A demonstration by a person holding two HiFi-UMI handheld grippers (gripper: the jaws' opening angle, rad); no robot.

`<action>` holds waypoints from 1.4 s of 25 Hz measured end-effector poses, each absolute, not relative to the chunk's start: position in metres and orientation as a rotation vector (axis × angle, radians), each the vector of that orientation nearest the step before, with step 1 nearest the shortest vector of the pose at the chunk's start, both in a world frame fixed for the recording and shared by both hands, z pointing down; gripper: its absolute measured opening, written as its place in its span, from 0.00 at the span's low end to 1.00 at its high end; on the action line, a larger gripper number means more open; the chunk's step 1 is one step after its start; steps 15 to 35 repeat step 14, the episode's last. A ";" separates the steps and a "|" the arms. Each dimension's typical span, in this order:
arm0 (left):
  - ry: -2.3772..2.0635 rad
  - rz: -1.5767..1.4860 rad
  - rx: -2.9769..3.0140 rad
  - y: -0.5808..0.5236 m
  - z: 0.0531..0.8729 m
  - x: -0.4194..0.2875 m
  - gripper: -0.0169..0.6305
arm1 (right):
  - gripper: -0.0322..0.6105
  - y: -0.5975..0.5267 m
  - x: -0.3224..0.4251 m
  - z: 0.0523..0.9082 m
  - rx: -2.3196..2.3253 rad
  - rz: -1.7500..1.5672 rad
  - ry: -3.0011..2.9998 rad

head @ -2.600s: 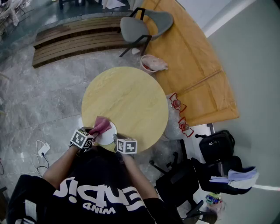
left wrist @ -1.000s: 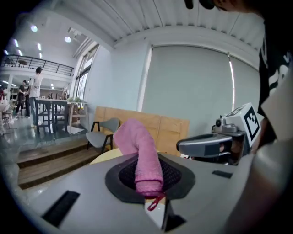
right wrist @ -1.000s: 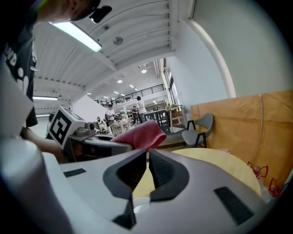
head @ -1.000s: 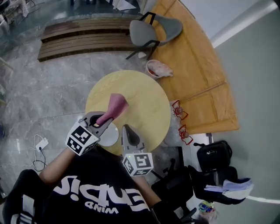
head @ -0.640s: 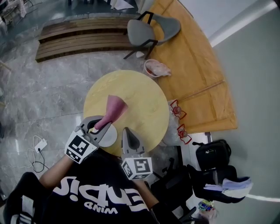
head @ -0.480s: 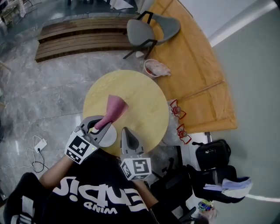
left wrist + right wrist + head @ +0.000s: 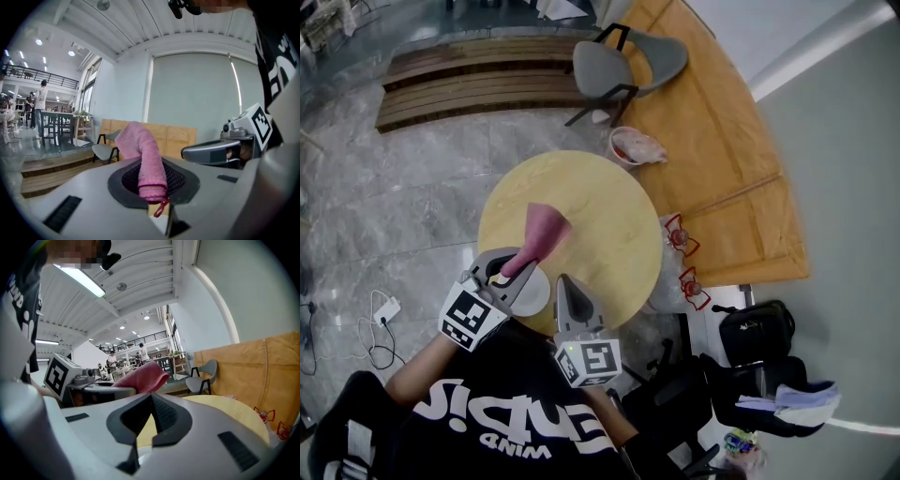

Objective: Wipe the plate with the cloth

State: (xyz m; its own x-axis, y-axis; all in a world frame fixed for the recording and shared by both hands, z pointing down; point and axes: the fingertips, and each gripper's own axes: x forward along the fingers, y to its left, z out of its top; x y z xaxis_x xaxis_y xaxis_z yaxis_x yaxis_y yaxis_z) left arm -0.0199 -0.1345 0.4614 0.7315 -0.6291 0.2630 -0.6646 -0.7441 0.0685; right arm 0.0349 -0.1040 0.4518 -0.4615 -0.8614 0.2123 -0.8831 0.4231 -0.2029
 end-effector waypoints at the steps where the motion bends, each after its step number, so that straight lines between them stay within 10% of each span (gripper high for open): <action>1: -1.044 0.337 2.773 -0.135 0.462 -0.020 0.10 | 0.08 -0.104 0.035 0.452 1.588 0.444 -2.586; 35: -1.030 0.348 2.737 -0.142 0.468 -0.015 0.10 | 0.08 -0.111 0.038 0.460 1.576 0.486 -2.588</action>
